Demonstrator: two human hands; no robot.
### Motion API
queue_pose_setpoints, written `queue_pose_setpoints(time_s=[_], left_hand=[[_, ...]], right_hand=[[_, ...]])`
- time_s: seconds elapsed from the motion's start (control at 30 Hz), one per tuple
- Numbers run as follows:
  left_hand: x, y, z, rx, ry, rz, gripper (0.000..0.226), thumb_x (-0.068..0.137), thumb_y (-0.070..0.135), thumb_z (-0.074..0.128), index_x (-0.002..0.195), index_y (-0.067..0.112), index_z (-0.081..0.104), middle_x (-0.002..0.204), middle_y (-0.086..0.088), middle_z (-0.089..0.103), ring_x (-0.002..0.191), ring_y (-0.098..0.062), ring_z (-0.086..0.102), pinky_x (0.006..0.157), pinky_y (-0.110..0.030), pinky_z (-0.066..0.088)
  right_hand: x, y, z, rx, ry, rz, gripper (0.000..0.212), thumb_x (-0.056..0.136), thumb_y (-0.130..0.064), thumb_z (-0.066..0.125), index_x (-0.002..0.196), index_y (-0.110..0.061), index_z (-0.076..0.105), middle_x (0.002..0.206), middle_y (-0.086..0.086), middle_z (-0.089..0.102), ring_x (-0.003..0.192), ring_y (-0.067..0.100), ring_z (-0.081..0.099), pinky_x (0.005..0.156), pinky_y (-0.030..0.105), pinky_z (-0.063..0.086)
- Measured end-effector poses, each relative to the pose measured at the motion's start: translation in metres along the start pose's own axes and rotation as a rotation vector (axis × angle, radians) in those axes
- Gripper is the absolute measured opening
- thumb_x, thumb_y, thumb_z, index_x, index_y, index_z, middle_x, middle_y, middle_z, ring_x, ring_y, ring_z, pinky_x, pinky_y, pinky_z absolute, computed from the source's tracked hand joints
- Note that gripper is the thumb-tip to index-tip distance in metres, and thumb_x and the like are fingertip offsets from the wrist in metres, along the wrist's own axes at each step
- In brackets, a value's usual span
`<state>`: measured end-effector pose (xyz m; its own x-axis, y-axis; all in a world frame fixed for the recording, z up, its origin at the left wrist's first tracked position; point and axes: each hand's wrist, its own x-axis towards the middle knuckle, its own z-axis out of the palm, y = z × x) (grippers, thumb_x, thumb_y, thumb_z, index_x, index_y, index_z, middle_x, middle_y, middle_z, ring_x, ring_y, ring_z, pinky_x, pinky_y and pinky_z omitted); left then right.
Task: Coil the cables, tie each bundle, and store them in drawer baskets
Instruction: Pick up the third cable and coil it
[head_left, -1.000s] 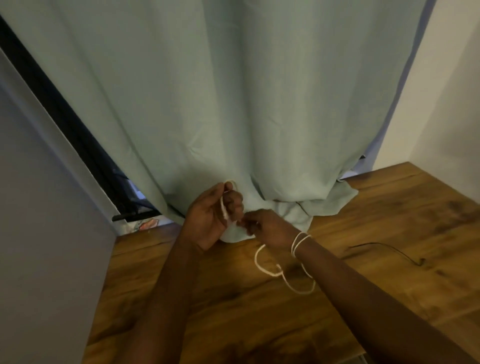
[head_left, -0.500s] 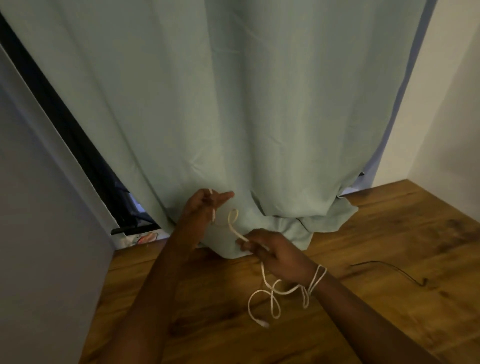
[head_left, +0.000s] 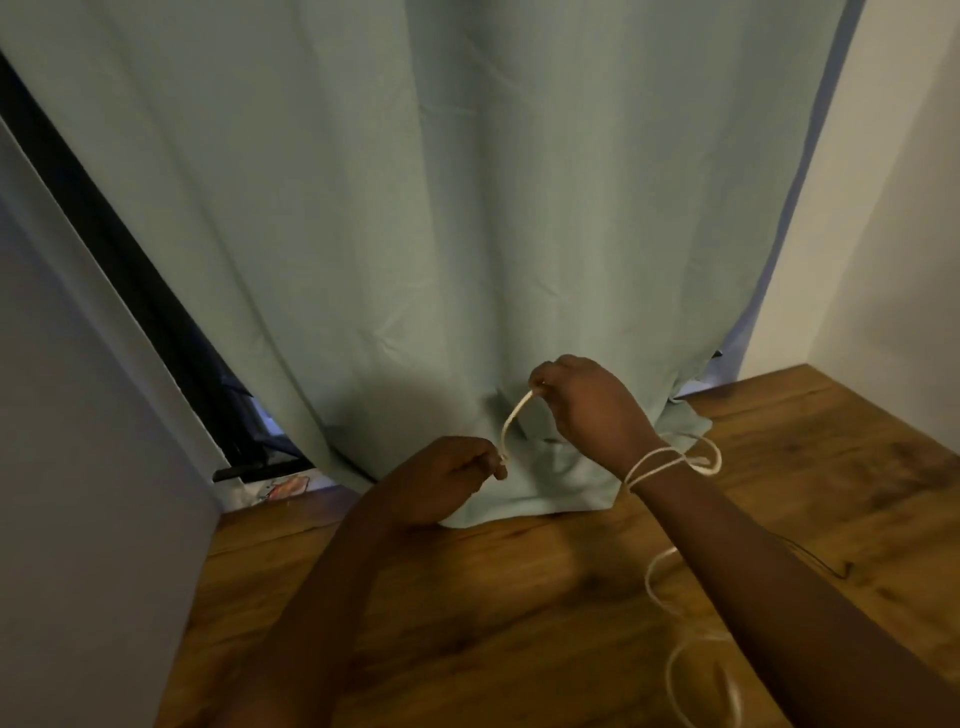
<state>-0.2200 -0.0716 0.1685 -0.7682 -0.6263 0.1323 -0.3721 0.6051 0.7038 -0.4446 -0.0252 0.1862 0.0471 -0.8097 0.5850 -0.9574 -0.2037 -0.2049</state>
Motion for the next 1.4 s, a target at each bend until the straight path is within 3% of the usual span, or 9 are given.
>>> queue_pose_setpoints(time_s=[0.17, 0.4, 0.57, 0.73, 0.97, 1.1, 1.2, 1.33, 1.4], left_hand=[[0.008, 0.015, -0.011, -0.974, -0.008, 0.057, 0.022, 0.09, 0.032, 0.064, 0.076, 0.015, 0.067, 0.053, 0.003, 0.047, 0.048, -0.011, 0.045, 0.065, -0.027, 0.051], [0.018, 0.038, -0.029, -1.738, 0.071, 0.259, 0.018, 0.081, 0.017, 0.066, 0.088, 0.003, 0.075, 0.088, -0.015, 0.075, 0.081, -0.026, 0.074, 0.078, -0.037, 0.059], [0.033, 0.047, -0.048, -1.543, 0.201, 0.41, 0.017, 0.086, 0.021, 0.065, 0.094, 0.005, 0.065, 0.136, -0.028, 0.055, 0.128, -0.041, 0.054, 0.105, -0.046, 0.047], [0.036, 0.017, -0.064, -1.069, 0.441, 0.255, 0.05, 0.081, 0.042, 0.075, 0.115, 0.011, 0.053, 0.139, -0.011, 0.056, 0.132, -0.028, 0.05, 0.106, -0.039, 0.046], [0.023, 0.006, -0.046, -0.124, 0.327, 0.107, 0.018, 0.102, 0.004, 0.044, 0.11, 0.017, 0.055, 0.122, 0.01, 0.06, 0.098, 0.024, 0.055, 0.09, -0.007, 0.044], [0.019, 0.011, -0.042, -0.509, 0.142, 0.043, 0.028, 0.105, 0.013, 0.036, 0.092, 0.014, 0.061, 0.066, -0.017, 0.064, 0.059, -0.016, 0.062, 0.074, -0.025, 0.048], [0.014, 0.023, -0.039, -1.064, -0.032, 0.196, 0.024, 0.099, 0.019, 0.044, 0.093, 0.005, 0.062, 0.053, -0.005, 0.047, 0.046, -0.015, 0.048, 0.098, -0.04, 0.051], [0.018, 0.041, -0.044, -1.429, -0.084, 0.385, 0.022, 0.1, 0.023, 0.05, 0.097, 0.003, 0.06, 0.068, -0.006, 0.063, 0.065, -0.02, 0.062, 0.107, -0.048, 0.039], [0.023, 0.05, -0.048, -1.587, -0.103, 0.438, 0.03, 0.104, 0.019, 0.04, 0.107, -0.003, 0.061, 0.112, -0.026, 0.067, 0.107, -0.039, 0.066, 0.117, -0.052, 0.023]], right_hand=[[-0.003, -0.002, 0.018, -0.164, -0.093, -0.227, 0.018, 0.089, -0.021, 0.056, 0.102, -0.023, 0.068, 0.097, -0.001, 0.067, 0.086, 0.024, 0.059, 0.068, 0.037, 0.045], [-0.029, -0.061, 0.027, 0.989, -0.181, 0.07, 0.037, 0.102, -0.022, 0.042, 0.09, 0.003, 0.066, 0.092, 0.017, 0.07, 0.09, 0.029, 0.067, 0.09, 0.05, 0.052], [-0.039, -0.082, 0.045, 1.435, -0.419, 0.502, 0.052, 0.072, -0.054, 0.071, 0.086, -0.004, 0.068, 0.072, 0.017, 0.068, 0.064, 0.032, 0.064, 0.065, 0.041, 0.055], [-0.048, -0.077, 0.026, 0.815, -0.524, 0.19, 0.016, 0.1, -0.024, 0.052, 0.103, -0.012, 0.062, 0.077, -0.001, 0.064, 0.067, 0.008, 0.06, 0.063, 0.019, 0.047], [-0.006, -0.054, -0.029, 0.432, -0.167, -0.063, 0.015, 0.097, -0.017, 0.056, 0.093, -0.016, 0.07, 0.073, -0.013, 0.062, 0.062, 0.003, 0.059, 0.062, 0.019, 0.047], [0.025, -0.037, -0.051, 0.592, 0.075, 0.027, 0.008, 0.092, -0.021, 0.069, 0.092, -0.015, 0.075, 0.079, -0.01, 0.071, 0.069, 0.004, 0.064, 0.066, 0.015, 0.047], [0.038, -0.034, -0.039, 0.767, 0.127, 0.191, 0.004, 0.089, -0.02, 0.072, 0.085, -0.018, 0.074, 0.076, -0.006, 0.071, 0.069, 0.006, 0.064, 0.066, 0.019, 0.05], [0.023, -0.052, 0.0, 1.04, -0.021, 0.358, 0.017, 0.098, -0.011, 0.057, 0.089, -0.015, 0.071, 0.077, 0.002, 0.07, 0.072, 0.016, 0.065, 0.07, 0.035, 0.051], [0.006, -0.072, 0.012, 1.139, -0.324, 0.42, 0.015, 0.098, -0.015, 0.055, 0.098, -0.007, 0.067, 0.086, 0.01, 0.07, 0.079, 0.025, 0.066, 0.075, 0.043, 0.052]])
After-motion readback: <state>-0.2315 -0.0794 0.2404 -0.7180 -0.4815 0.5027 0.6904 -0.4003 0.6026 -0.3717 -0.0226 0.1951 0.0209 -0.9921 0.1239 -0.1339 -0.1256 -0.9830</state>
